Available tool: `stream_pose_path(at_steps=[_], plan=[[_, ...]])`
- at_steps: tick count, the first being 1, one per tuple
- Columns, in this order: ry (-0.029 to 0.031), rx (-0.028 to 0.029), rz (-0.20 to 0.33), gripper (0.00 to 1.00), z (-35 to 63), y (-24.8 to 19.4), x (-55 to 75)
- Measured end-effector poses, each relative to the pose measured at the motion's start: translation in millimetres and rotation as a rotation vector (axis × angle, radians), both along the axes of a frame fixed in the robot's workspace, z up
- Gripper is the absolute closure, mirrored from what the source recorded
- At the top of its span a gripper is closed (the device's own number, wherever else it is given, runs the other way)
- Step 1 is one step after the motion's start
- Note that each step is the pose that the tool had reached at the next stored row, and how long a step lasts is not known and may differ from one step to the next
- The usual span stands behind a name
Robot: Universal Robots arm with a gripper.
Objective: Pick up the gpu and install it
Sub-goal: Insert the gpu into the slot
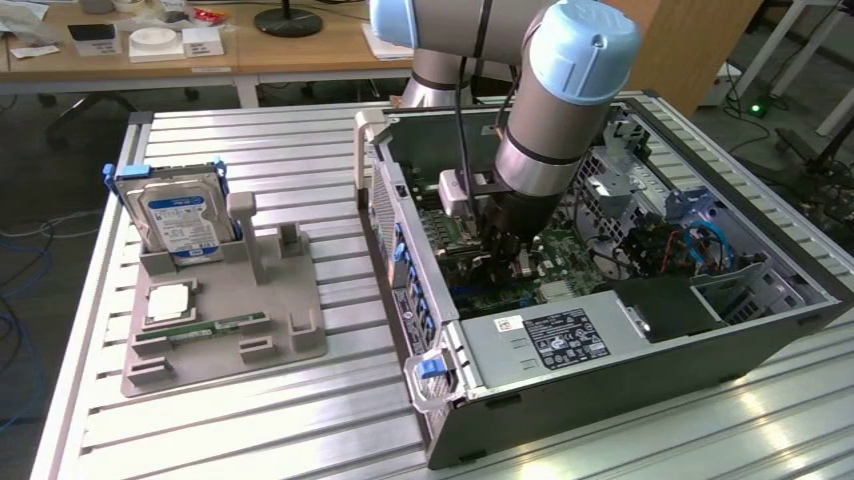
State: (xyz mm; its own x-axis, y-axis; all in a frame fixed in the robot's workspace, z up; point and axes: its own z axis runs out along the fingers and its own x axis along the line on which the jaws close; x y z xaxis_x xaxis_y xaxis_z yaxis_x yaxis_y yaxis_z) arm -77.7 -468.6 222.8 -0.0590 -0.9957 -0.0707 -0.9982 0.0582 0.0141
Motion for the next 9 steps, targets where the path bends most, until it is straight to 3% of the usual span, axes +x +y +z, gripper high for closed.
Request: stream_pose_path(at_steps=[9], plan=[[0.0002,0.0002,0.000,0.72,2.9,0.0,0.0]])
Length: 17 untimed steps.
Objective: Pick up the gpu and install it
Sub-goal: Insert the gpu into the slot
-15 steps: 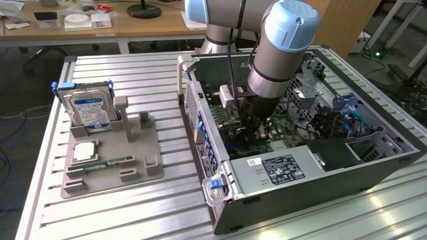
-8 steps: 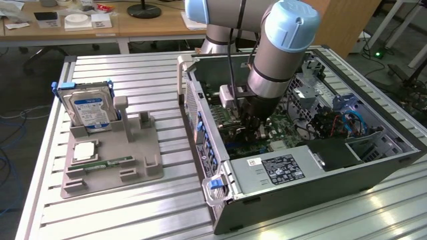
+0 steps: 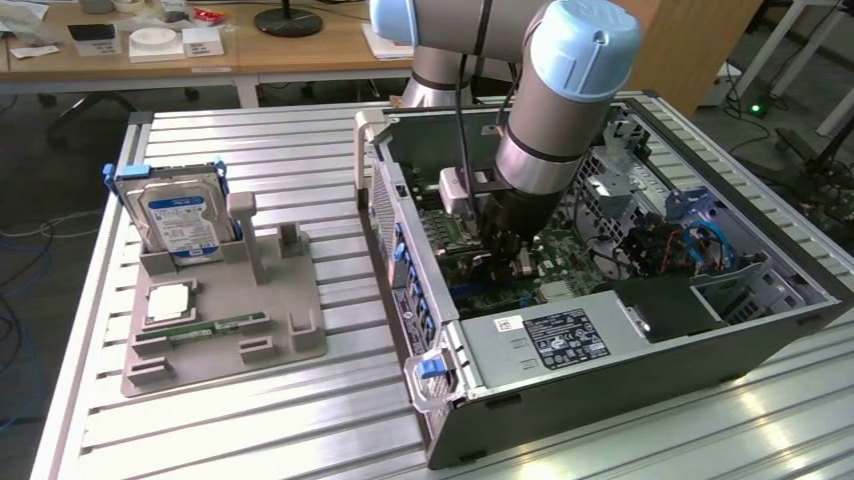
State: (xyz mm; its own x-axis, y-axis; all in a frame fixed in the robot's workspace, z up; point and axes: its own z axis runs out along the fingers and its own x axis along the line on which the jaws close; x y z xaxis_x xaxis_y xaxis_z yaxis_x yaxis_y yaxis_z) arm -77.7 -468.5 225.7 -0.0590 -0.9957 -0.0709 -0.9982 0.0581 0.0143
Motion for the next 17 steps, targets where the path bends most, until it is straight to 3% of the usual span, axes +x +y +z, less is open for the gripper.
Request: stream_pose_path(at_steps=[3,8,17], plan=[[0.0002,-0.0023,0.000,0.72,0.1,-0.1,0.0],[0.0001,-0.0132,0.000,0.72,0.1,0.0,0.0],[0.0003,-0.0141,0.000,0.72,-0.6,0.3,0.0]])
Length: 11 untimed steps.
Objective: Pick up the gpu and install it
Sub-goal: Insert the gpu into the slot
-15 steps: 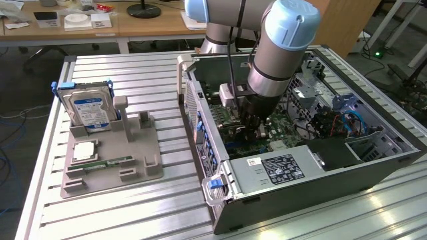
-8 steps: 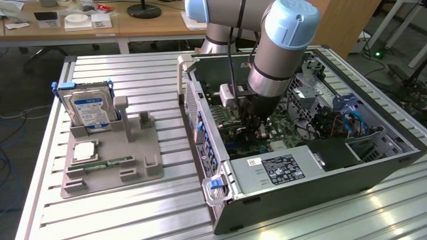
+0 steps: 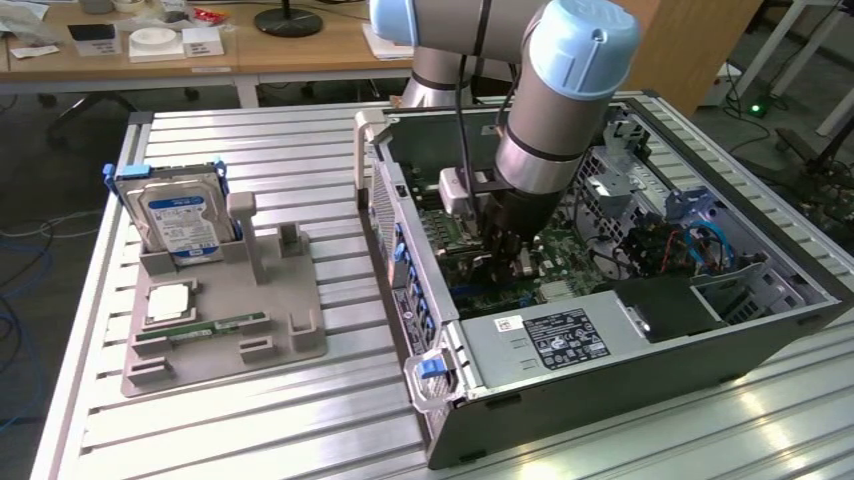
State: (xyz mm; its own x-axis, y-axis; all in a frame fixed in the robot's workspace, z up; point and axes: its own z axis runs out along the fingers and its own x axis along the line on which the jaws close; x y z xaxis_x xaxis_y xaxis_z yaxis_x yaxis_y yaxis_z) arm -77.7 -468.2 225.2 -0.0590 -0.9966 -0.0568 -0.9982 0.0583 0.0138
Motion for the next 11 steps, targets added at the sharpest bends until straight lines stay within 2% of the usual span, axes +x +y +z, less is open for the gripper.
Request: stream_pose_path(at_steps=[11], plan=[[0.0004,0.0003,0.000,0.72,-4.0,0.3,-0.1]])
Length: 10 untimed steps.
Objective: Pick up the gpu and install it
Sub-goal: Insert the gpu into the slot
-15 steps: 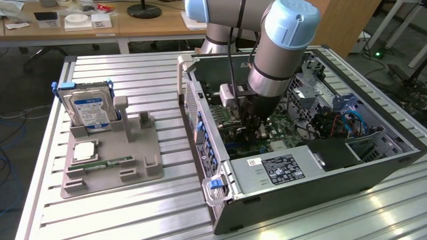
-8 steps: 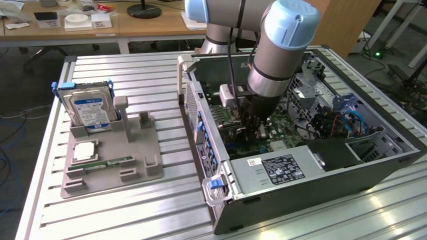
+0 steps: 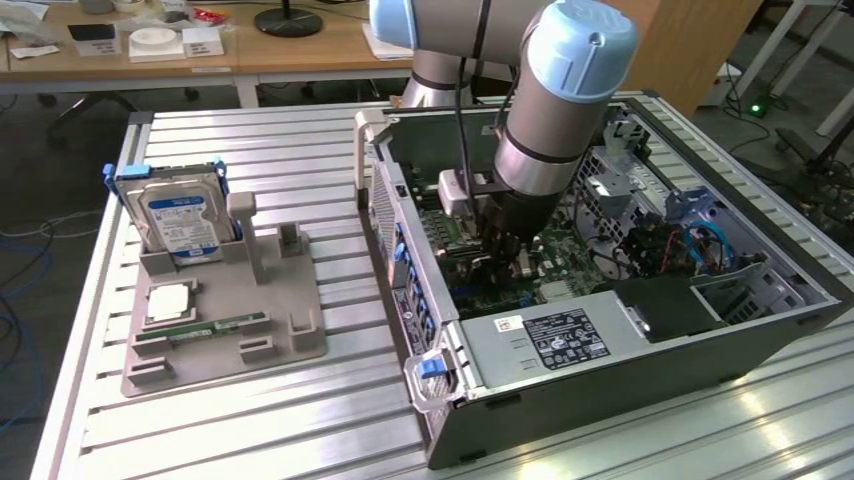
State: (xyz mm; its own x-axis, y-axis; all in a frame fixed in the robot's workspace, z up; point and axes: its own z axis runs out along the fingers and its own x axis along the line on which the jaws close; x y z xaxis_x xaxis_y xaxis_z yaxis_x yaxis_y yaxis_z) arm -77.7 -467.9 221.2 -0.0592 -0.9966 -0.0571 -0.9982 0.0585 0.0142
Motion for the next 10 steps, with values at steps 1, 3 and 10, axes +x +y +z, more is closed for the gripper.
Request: stream_pose_path(at_steps=[1,3,10], plan=[[0.0001,0.0001,0.000,0.72,0.0,0.0,0.0],[-0.0003,0.0009,0.000,0.72,1.0,0.1,0.0],[0.0000,0.0004,0.000,0.72,7.0,0.0,0.1]])
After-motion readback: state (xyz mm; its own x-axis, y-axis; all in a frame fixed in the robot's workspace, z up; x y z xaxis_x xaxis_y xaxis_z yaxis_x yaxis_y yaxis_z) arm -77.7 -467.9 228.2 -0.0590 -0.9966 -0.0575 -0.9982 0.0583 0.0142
